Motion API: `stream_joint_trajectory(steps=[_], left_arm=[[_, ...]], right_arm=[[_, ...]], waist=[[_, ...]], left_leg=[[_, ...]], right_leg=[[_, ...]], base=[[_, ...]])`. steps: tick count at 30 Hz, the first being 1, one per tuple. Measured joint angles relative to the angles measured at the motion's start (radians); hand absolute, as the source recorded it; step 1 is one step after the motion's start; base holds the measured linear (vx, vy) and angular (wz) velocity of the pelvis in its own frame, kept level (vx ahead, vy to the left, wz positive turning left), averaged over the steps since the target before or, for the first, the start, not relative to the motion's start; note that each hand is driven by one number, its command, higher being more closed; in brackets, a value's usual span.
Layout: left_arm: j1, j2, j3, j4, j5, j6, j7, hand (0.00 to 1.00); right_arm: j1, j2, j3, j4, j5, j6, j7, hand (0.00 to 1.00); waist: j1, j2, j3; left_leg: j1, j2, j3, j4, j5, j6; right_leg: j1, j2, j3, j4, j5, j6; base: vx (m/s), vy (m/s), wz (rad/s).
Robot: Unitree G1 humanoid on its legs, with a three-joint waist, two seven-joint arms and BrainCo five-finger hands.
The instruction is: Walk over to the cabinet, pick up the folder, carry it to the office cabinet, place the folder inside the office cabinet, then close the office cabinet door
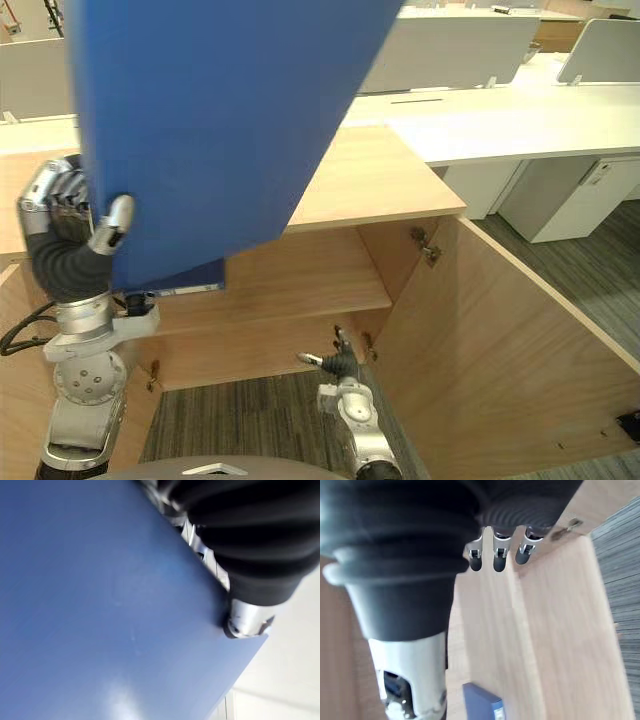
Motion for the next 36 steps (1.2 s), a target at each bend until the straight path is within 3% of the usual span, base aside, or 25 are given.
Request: stream_joint_trajectory(steps=[3,10,17,22,36], left_arm=[[0.031,-0.035,0.03,-0.003,-0.06,-0.017,0.0,1.0],[0.137,-0.06,0.057,-0.002,-0.072,-0.013,-0.024,1.0],[0.147,-0.068,0.059,0.003,-0.072,-0.012,-0.081,1.0],[0.147,-0.068,0.054,0.041,-0.073,-0.012,-0.116,1.0],[0.145,-0.064,-0.058,0.13,-0.112,-0.011,-0.229,1.0]], right_arm=[[0.023,0.007,0.001,-0.147,0.002,-0.031,0.0,0.0],[0.066,0.039,0.0,-0.515,0.026,-0.104,0.006,0.0],[0.059,0.039,-0.029,-0.716,0.077,-0.164,0.026,0.0],[0.039,0.029,-0.05,-0.774,0.164,-0.185,0.067,0.0],[-0.081,-0.027,-0.029,-0.749,0.414,-0.18,0.192,0.0]], waist=[[0.0,-0.002,0.002],[-0.006,-0.02,0.015],[-0.007,-0.026,0.024],[-0.008,-0.025,0.027],[0.005,-0.026,0.025]], left_leg=[[0.0,0.0,0.0,0.0,0.0,0.0],[-0.005,-0.001,0.001,0.001,-0.001,-0.001],[-0.007,-0.001,0.003,0.0,-0.004,-0.004],[-0.012,-0.001,0.003,0.0,-0.004,-0.004],[-0.04,-0.002,-0.003,0.0,0.001,0.001]], right_leg=[[0.0,0.0,0.0,-0.001,0.001,0.001],[0.0,0.0,0.001,-0.014,0.011,0.012],[-0.002,0.0,0.001,-0.017,0.011,0.013],[-0.006,0.0,0.001,-0.018,0.012,0.014],[-0.031,0.0,-0.004,-0.015,0.022,0.016]], base=[[0.0,0.0,0.0],[0.0,0.0,0.0],[0.0,0.0,0.0],[0.0,0.0,0.0],[0.0,0.0,0.0]])
